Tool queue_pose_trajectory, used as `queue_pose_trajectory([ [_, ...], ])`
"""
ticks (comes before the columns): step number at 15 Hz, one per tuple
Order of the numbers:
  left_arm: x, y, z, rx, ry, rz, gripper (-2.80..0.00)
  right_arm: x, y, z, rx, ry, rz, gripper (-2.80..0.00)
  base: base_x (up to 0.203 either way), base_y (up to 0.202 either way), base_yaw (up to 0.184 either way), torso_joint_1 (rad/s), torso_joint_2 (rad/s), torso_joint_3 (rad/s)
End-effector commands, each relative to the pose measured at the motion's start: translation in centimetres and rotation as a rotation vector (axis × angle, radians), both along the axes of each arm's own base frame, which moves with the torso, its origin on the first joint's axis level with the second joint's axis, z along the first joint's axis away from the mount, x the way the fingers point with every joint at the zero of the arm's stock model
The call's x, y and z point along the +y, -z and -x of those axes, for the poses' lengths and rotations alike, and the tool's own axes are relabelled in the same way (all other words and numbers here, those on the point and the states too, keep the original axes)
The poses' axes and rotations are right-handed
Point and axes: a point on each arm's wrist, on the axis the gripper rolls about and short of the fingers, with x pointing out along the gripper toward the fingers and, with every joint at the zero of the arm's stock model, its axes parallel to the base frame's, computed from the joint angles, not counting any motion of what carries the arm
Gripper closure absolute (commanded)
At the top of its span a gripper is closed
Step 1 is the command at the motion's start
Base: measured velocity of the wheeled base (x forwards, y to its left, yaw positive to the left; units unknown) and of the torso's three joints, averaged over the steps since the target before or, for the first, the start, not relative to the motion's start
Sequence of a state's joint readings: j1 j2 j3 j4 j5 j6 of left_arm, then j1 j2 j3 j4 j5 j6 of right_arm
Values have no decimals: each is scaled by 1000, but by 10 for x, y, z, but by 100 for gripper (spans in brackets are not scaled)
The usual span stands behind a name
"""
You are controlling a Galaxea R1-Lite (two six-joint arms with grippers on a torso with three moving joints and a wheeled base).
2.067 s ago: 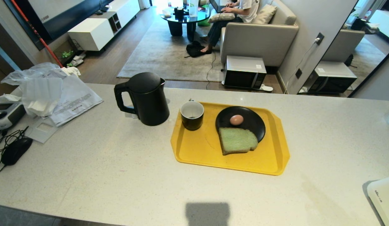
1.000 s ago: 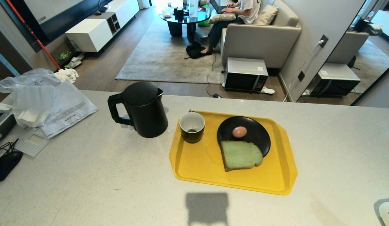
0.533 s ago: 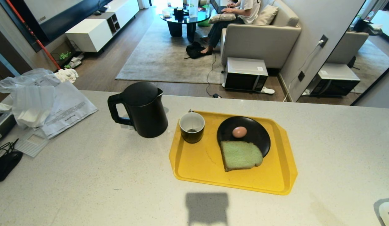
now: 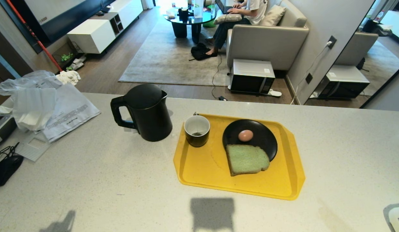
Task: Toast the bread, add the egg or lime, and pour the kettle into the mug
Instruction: Pick up the kettle
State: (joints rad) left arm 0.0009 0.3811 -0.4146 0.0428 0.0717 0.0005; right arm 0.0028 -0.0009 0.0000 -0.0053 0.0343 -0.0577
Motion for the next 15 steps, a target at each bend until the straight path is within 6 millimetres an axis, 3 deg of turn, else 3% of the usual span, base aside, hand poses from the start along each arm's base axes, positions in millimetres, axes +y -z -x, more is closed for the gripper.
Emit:
queue_pose_trajectory([
  [1, 0, -24, -47, 82, -7, 14, 0, 0, 0, 0, 3, -1, 1, 0, 0, 0, 0, 0, 0, 0],
  [4, 2, -38, -74, 36, -35, 35, 0, 0, 0, 0, 2, -1, 1, 0, 0, 0, 0, 0, 0, 0],
  [6, 3, -23, -76, 76, -35, 50, 0, 0, 0, 0, 2, -1, 1, 0, 0, 0, 0, 0, 0, 0],
  [8, 7, -5, -90, 72, -50, 66, 0, 0, 0, 0, 3, 0, 1, 0, 0, 0, 0, 0, 0, 0],
  [10, 12, 16, -102, 41, 6, 51, 0, 0, 0, 0, 2, -1, 1, 0, 0, 0, 0, 0, 0, 0],
  [13, 20, 41, -104, 12, 131, 29, 0, 0, 0, 0, 2, 0, 1, 0, 0, 0, 0, 0, 0, 0],
  [15, 21, 48, -108, 23, 160, 38, 0, 0, 0, 0, 2, -1, 1, 0, 0, 0, 0, 0, 0, 0],
])
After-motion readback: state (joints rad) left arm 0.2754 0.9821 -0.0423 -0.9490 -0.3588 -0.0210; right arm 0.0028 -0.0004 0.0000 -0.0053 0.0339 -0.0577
